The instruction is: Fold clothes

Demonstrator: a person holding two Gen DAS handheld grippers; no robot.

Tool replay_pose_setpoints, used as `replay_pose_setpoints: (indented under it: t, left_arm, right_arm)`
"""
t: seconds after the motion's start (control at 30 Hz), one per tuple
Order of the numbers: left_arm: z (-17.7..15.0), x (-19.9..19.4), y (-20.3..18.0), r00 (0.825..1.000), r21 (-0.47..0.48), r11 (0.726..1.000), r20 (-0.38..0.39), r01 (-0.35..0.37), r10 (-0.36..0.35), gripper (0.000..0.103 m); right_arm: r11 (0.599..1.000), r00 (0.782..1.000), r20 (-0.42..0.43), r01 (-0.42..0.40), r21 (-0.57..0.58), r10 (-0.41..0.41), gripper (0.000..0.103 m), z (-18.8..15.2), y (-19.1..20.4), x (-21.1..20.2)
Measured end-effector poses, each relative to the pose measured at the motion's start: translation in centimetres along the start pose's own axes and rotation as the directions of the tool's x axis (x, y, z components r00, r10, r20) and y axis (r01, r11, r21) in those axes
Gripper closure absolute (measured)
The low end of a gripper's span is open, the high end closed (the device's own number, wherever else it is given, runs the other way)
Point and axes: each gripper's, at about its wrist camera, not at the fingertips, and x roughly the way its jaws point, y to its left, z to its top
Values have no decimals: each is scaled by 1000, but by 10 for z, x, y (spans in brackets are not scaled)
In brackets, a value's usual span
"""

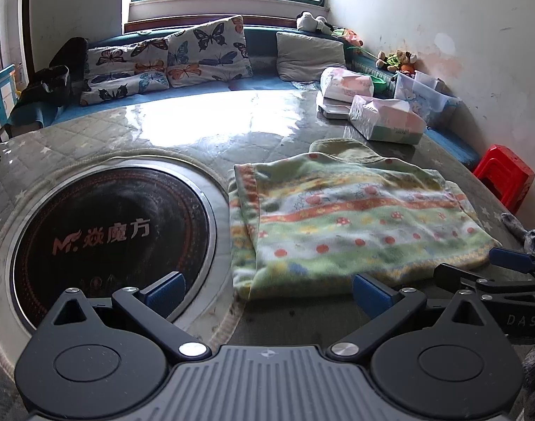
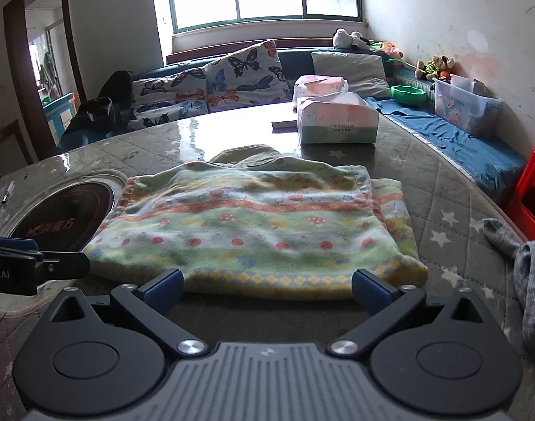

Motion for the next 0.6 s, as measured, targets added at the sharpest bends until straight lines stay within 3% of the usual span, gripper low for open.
replay_pose_setpoints:
  t: [0.6]
  left_arm:
    - [-26, -24, 0, 1000, 15, 1000, 15, 27, -27, 0]
  right_arm:
    - [1000, 1000, 3, -12, 18, 12, 0, -20, 18, -21]
